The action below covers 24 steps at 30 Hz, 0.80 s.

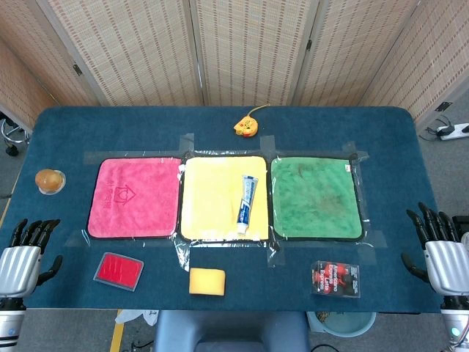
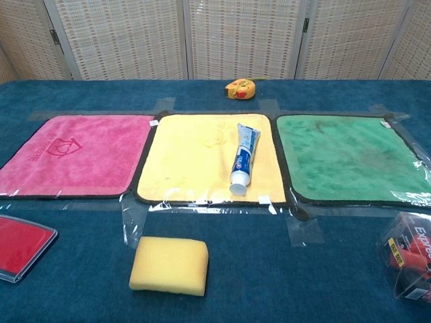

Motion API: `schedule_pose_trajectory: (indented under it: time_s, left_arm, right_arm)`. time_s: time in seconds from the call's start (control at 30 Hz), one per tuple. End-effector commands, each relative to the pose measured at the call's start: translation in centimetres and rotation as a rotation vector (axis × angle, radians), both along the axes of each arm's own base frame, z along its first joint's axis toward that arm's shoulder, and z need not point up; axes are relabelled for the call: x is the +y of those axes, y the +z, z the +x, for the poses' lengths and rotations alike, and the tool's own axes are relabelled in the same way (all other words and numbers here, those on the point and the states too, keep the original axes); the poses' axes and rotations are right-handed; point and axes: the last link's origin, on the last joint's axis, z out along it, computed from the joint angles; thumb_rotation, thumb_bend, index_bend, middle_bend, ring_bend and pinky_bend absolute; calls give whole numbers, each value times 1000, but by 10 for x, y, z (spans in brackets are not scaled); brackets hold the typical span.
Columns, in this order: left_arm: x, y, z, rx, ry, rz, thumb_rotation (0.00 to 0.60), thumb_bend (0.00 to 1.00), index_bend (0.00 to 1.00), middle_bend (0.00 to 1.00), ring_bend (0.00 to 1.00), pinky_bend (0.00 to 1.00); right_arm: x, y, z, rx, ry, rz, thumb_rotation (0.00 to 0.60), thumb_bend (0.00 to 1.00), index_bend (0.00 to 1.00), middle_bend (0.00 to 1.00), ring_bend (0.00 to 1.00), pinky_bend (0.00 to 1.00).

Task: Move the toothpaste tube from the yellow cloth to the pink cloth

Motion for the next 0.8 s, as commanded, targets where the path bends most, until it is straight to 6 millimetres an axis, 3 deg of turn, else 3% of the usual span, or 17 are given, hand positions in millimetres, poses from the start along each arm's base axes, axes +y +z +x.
schedule_pose_trajectory:
  time_s: [0.03, 0.5, 0.8]
  left_arm:
    - [0, -1, 1, 1, -5, 2, 600, 404, 157, 195, 151, 85]
    - [-1, 2, 4, -14, -15, 18, 600, 404, 158, 195, 151, 87]
    - [-4, 4, 5, -22, -5, 27, 600, 404, 164, 195, 151, 88]
  right_arm:
    - [0, 0, 0, -5, 0, 4, 600, 348, 75, 7, 34, 0]
    - [-7, -1, 3, 3, 33, 15, 600, 348, 75, 8, 29, 0]
    - [-51, -4, 36, 27, 157, 110, 600, 349, 72, 2, 22, 0]
